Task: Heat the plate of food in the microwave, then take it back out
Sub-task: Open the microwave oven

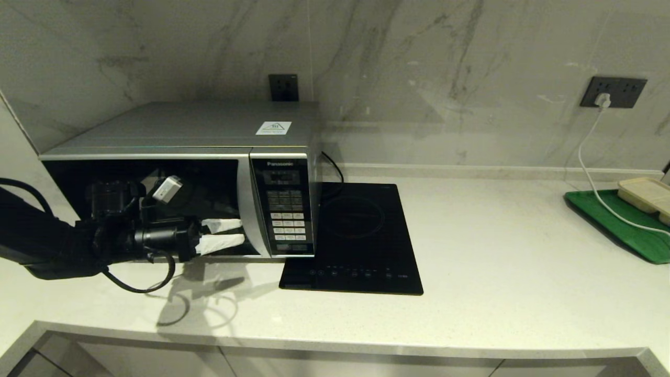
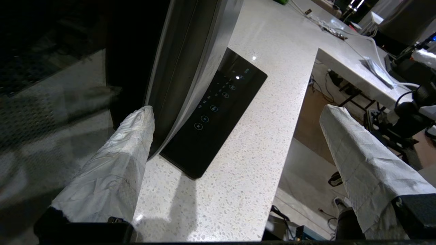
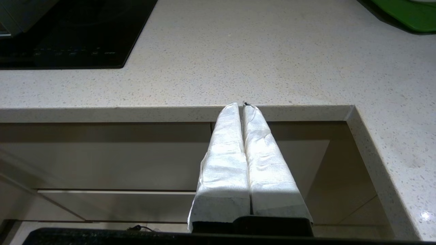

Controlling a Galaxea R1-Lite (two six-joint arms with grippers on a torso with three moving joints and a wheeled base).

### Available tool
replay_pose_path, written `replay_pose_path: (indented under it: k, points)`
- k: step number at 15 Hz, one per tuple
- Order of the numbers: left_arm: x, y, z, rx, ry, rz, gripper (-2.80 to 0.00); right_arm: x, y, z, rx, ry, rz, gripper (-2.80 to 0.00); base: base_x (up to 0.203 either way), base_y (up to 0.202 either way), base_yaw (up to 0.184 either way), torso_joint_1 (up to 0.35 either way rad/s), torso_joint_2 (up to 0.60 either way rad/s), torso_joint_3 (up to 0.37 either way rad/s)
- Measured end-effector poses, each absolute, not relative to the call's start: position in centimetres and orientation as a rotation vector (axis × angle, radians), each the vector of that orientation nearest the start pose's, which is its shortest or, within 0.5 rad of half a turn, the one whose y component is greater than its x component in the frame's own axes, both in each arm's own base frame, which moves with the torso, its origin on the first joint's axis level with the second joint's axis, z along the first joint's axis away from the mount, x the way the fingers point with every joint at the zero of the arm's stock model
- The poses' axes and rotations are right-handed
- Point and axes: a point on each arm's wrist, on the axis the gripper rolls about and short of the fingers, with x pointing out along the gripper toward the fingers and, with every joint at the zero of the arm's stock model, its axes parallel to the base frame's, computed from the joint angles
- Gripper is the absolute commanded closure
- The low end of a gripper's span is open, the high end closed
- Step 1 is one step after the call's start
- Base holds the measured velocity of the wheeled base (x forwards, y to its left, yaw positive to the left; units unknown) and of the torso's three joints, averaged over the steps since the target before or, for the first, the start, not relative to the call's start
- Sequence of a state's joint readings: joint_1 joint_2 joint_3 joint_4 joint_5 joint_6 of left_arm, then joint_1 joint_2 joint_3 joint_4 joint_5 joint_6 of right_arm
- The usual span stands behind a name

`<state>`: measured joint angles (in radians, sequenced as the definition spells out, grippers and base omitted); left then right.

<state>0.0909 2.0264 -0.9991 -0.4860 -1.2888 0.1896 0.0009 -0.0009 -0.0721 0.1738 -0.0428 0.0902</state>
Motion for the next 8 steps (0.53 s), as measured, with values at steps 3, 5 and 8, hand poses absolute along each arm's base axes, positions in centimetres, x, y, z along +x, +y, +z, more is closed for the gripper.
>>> replay_pose_path:
  k: [3,5,8]
  points:
    - [36.8,0.9,10.9,-0.16,0.291,-1.203,-2.8,-2.9,-0.1,7.7,0.088,0.1,-0.046,0.0,0.0,0.0,0.0,0.0,0.0,0.0]
    - [36.9,0.6,10.7,-0.151,0.285,-1.213,-2.8,-2.9,-0.1,7.7,0.088,0.099,-0.046,0.0,0.0,0.0,0.0,0.0,0.0,0.0]
    - [37.0,0.0,10.6,-0.147,0.286,-1.228,-2.8,-2.9,-0.1,7.7,0.088,0.099,-0.046,0.0,0.0,0.0,0.0,0.0,0.0,0.0]
